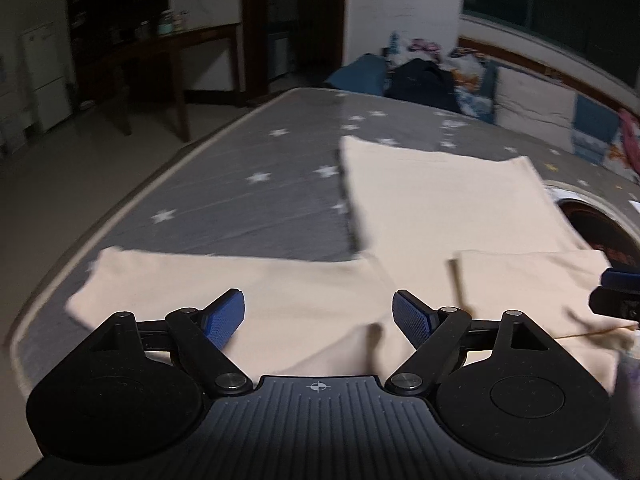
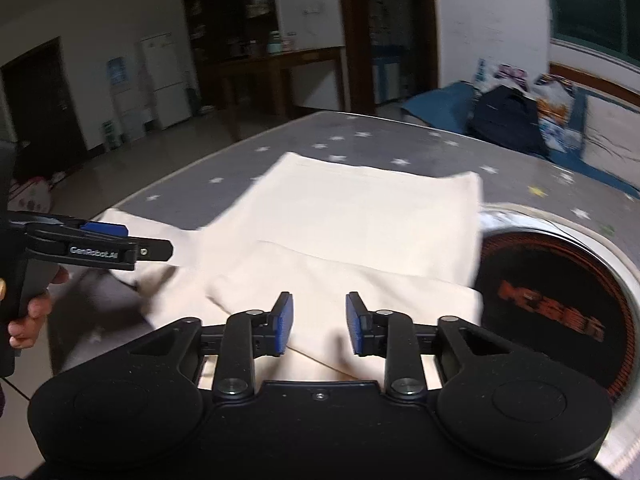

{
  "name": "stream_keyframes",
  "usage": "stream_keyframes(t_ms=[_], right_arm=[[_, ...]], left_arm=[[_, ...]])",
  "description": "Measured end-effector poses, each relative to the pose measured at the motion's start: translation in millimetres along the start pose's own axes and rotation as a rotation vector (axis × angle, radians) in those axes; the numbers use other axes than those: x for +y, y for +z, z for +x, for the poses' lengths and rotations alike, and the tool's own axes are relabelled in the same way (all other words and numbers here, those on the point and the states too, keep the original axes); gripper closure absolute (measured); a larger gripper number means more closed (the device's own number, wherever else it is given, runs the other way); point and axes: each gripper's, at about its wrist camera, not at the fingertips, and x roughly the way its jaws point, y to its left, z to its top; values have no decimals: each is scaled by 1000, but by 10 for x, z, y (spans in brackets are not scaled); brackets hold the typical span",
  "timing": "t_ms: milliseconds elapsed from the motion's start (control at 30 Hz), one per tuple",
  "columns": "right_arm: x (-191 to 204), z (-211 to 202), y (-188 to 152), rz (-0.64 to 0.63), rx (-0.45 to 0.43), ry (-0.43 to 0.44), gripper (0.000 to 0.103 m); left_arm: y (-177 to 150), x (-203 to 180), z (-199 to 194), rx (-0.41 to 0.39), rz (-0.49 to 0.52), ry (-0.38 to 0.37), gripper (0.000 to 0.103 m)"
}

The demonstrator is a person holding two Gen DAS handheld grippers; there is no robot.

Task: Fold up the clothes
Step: 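Lay the sleeve across the shirt body and open the right gripper, then move the left gripper to the other sleeve cuff on the mattress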

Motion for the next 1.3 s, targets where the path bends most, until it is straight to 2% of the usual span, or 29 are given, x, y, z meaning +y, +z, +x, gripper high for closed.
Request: stream_keyframes(t_ms=[267, 567, 1300], right_arm=[[363, 169, 145, -75, 13, 61, 62], [558, 246, 190, -118, 25, 90, 58], [580, 276, 147, -122, 34, 94, 54]], left_arm=[[-33, 497, -86, 6, -103, 126, 20], [-43, 872, -70, 21, -183, 218, 20], [-52, 1380, 35, 67, -326, 332, 19]])
